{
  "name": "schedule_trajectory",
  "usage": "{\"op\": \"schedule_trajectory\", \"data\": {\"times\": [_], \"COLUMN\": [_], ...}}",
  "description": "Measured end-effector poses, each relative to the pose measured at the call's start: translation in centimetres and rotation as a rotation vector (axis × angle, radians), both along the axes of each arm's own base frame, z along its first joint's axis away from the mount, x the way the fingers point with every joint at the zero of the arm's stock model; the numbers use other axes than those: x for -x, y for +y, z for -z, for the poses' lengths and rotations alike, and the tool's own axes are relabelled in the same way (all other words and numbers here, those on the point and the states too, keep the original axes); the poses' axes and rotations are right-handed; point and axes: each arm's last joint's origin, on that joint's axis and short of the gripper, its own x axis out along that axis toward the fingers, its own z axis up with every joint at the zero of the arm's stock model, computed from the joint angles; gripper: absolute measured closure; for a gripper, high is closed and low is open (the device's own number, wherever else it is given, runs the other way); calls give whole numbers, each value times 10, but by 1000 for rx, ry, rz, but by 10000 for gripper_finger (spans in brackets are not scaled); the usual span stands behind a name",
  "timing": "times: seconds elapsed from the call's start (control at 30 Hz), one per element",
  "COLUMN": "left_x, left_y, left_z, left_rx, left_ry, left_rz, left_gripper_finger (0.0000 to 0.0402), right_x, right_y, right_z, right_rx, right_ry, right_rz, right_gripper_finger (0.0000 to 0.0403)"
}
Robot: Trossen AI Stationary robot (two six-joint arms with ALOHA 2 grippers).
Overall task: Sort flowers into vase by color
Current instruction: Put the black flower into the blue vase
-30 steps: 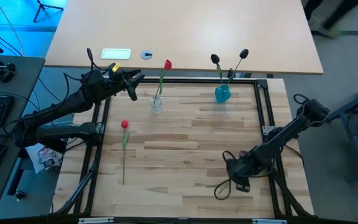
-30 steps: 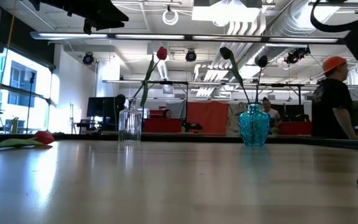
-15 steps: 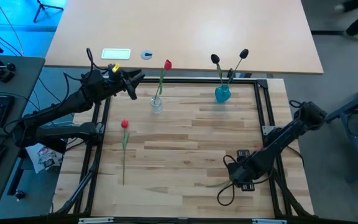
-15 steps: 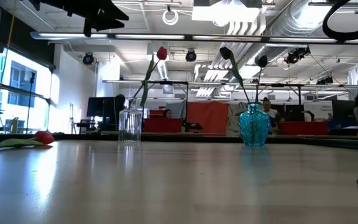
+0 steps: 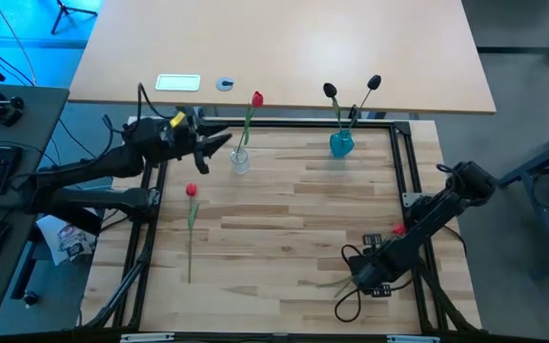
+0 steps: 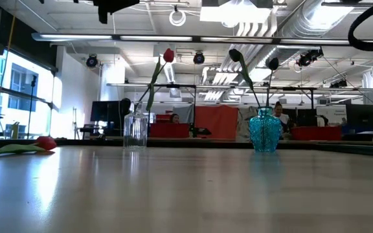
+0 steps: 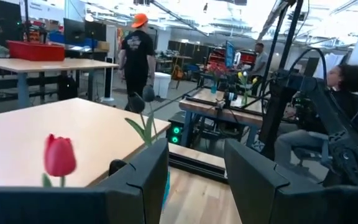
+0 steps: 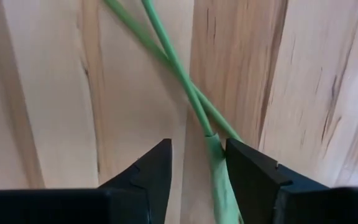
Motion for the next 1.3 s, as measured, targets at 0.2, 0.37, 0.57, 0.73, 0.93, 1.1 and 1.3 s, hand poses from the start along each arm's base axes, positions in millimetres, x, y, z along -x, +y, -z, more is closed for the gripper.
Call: {"op": "schedule_trajectory", "data": {"times": [0.2,0.37,0.57,0.73,0.93,1.1,1.3], "left_x": [-16,-25,-19,-12,-10,-9,1], "left_y": [-9,-11,-16,-18,-17,-13,-15], "left_z": [5,9,-26,-60,-75,-73,-67], "left_rx": [6,7,13,-122,-275,-303,-248], "left_ry": [7,10,-253,-300,-181,-51,100], "left_rz": [8,22,98,85,55,29,38], "left_gripper_finger": [257,257,257,257,257,256,240], "right_x": [-1,-2,-5,-9,-28,-49,-55], "right_y": [1,3,4,6,1,-29,-71], "right_z": [7,9,-1,-37,-107,-150,-183], "right_rx": [12,7,-21,-10,44,193,344], "right_ry": [24,29,56,9,-244,-493,-773], "right_rz": [-26,-26,-5,36,70,255,463], "right_gripper_finger": [276,319,391,398,400,402,402]}}
